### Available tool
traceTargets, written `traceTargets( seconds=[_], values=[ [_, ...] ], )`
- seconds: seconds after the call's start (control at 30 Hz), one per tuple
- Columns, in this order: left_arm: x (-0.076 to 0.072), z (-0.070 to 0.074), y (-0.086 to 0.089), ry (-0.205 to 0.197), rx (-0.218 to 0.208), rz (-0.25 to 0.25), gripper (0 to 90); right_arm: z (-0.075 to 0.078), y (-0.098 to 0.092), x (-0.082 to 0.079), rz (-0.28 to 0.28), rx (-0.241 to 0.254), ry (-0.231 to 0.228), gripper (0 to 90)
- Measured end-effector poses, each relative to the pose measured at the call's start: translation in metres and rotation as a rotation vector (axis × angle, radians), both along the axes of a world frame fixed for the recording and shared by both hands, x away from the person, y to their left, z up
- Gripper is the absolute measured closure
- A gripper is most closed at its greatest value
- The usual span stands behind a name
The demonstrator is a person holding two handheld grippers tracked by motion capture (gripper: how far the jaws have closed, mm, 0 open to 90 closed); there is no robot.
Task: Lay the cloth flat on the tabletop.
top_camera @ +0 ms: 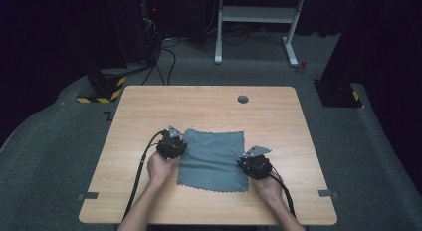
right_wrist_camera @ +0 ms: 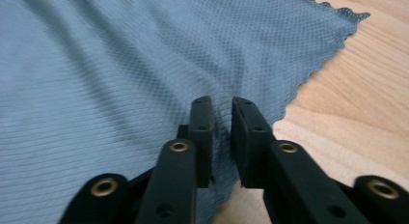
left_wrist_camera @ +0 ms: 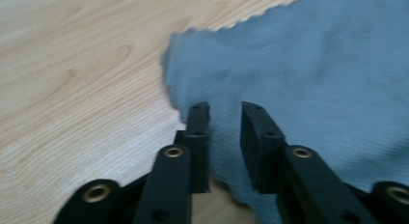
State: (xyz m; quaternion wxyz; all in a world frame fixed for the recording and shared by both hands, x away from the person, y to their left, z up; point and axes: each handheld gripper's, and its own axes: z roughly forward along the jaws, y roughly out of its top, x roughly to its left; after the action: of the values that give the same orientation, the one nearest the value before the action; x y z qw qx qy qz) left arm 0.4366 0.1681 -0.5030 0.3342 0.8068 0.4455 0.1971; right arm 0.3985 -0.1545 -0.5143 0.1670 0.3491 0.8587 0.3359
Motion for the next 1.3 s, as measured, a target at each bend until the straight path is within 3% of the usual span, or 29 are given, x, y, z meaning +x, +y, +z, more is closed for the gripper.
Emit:
traceTargets(
  seconds=[0.17,0.37,0.53,0.73,0.83,1.0,1.13,1.3],
  values=[
    [-0.026,0.015,0.003,-0.013,-0.042,-0.032,63.3,0.009,-0.013,-0.015,-0.007,0.056,-0.024,76.4],
    [-0.066,0.013,0.009,-0.011,-0.081,-0.080,62.2,0.010,-0.023,-0.035,0.009,0.087,-0.022,78.2],
    [-0.092,0.004,0.011,-0.004,-0.043,-0.109,66.3,0.006,-0.025,-0.050,0.037,0.079,-0.019,80.2],
    [-0.104,-0.005,0.001,-0.019,0.020,-0.148,70.1,0.002,-0.018,-0.058,0.077,0.066,-0.012,80.5],
    [-0.105,-0.012,-0.006,-0.004,0.052,-0.162,70.8,-0.001,-0.015,-0.059,0.087,0.044,-0.017,79.0],
    [-0.107,-0.012,-0.006,0.015,0.033,-0.184,80.2,-0.005,-0.018,-0.061,0.093,0.048,0.002,77.9],
    [-0.113,-0.010,-0.013,0.006,0.085,-0.195,89.1,-0.005,-0.017,-0.064,0.092,0.029,-0.013,77.8],
    [-0.121,-0.009,-0.009,0.048,0.048,-0.209,89.5,-0.005,-0.019,-0.068,0.102,0.026,-0.016,77.8]
  ],
)
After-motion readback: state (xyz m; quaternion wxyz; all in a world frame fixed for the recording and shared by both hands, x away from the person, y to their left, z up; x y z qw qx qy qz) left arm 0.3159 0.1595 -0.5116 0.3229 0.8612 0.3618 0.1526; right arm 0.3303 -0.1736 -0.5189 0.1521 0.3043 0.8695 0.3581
